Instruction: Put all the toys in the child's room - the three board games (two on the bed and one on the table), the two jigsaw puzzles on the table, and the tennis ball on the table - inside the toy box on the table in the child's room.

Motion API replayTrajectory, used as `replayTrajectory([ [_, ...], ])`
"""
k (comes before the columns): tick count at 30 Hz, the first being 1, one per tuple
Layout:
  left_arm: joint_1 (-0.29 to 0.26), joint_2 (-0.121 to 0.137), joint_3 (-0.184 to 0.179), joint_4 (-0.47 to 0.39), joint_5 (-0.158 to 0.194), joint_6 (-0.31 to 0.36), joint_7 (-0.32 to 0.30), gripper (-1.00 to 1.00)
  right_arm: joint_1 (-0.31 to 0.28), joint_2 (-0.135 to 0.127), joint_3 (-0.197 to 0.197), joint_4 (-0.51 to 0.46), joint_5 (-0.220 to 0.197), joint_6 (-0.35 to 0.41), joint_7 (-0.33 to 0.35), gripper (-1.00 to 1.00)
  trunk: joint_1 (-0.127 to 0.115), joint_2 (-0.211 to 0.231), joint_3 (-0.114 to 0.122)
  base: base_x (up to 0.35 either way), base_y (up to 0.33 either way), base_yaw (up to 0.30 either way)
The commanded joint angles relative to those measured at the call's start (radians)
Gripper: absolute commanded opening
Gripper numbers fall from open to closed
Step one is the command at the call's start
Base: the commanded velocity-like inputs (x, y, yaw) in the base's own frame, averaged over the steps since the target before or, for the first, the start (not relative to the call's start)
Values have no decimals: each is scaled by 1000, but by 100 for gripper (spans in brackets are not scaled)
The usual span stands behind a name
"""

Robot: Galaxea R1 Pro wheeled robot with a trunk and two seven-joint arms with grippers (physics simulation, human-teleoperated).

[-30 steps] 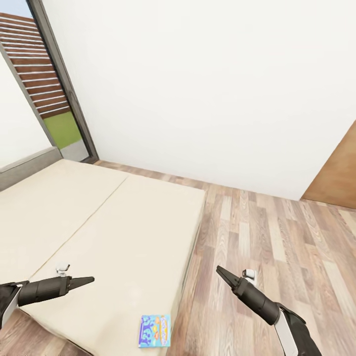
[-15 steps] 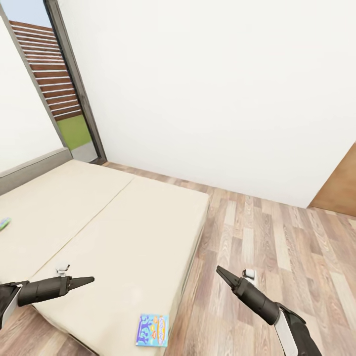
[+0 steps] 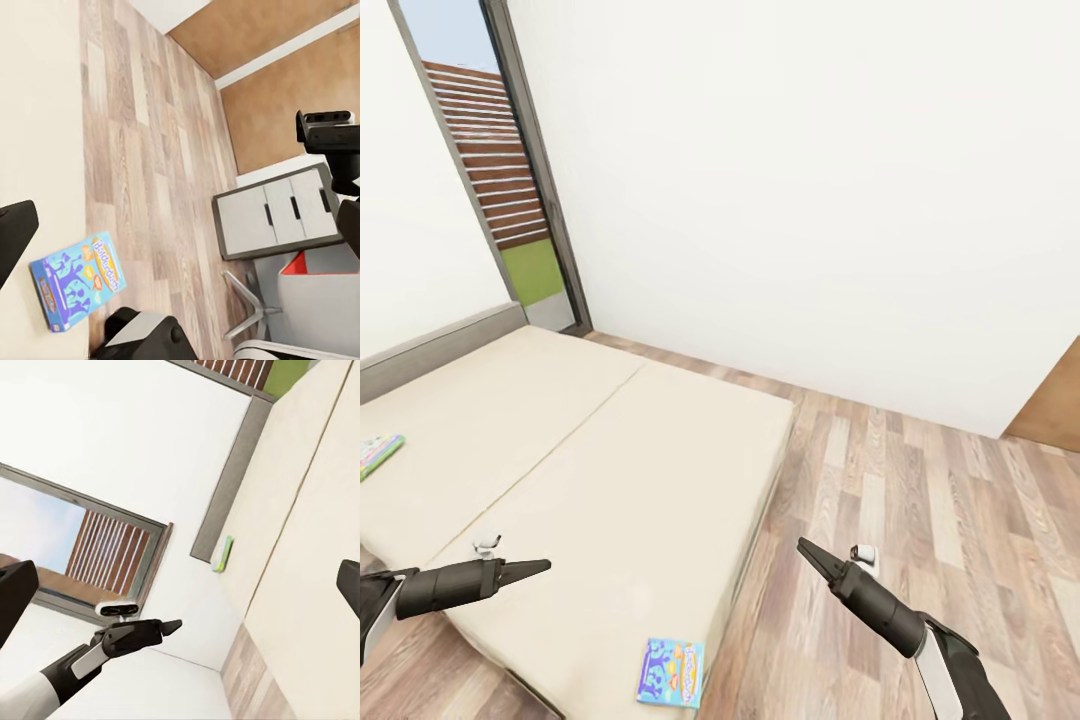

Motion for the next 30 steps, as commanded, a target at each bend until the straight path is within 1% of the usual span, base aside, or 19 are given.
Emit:
replayTrajectory([
  [1, 0, 0, 1, 0, -1, 11, -4, 100, -1, 1, -2, 0, -1, 9, 3, 100, 0, -1, 1, 0, -187, 117],
  [10, 0, 0, 1, 0, -1, 11, -4, 100, -1, 1, -2, 0, 0, 9, 1, 100, 0, -1, 15, 0, -80, 117],
  [17, -1, 0, 1, 0, -1, 11, -4, 100, -1, 1, -2, 0, 2, 9, 1, 100, 0, -1, 27, 0, -159, 117],
  [25, -1, 0, 1, 0, -1, 11, -4, 100, -1, 1, -2, 0, 3, 9, 0, 100, 0, -1, 39, 0, -31, 123],
  [30, 0, 0, 1, 0, -1, 12, -4, 100, -1, 1, -2, 0, 3, 9, -2, 100, 0, -1, 42, 0, -4, 50],
])
